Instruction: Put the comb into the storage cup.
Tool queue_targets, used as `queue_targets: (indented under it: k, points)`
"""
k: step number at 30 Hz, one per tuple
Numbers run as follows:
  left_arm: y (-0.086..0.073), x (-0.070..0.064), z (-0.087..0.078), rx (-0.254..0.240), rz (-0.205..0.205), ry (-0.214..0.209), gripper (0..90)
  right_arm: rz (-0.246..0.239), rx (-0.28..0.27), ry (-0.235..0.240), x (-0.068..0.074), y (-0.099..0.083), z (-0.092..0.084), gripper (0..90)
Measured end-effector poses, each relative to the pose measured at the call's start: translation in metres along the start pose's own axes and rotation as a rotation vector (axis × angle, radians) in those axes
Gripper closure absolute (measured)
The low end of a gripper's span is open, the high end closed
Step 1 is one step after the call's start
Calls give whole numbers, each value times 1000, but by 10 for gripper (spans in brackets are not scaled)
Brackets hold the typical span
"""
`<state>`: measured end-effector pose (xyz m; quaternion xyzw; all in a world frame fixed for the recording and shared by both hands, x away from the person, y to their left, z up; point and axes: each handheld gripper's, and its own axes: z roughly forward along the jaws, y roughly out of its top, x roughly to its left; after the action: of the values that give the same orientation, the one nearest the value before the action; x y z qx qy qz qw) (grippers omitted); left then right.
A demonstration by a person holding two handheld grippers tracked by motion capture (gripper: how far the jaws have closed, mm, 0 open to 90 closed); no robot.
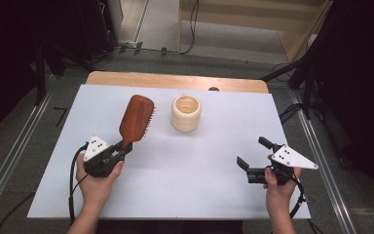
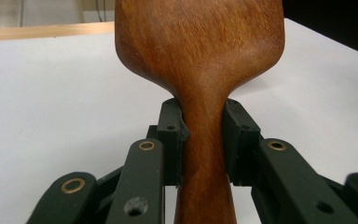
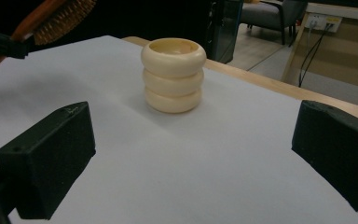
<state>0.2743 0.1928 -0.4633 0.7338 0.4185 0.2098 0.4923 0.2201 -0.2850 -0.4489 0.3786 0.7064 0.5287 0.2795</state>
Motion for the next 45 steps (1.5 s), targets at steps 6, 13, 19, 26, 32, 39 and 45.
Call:
queue_targets:
  k: [6,13,19,26,32,39,45]
  points:
    - [1,-5,0,-12,10,0,724,-28,-5,17,14,19,15,0]
    - [3,-8,-2,-15,15,-18,724,-28,-14,45,30,32,32,0]
    - [4,-13,-2,-31,21,-26,724,-17,-22,86,41,43,46,0]
    - [4,-23,-3,-48,36,-45,724,-10,0,138,54,44,56,0]
    - [3,-35,-1,-61,52,-67,724,26,12,179,60,43,63,0]
    - [1,-45,0,-86,59,-105,724,57,14,229,73,46,70,0]
    - [0,-53,-1,-97,63,-125,724,58,12,264,85,48,75,0]
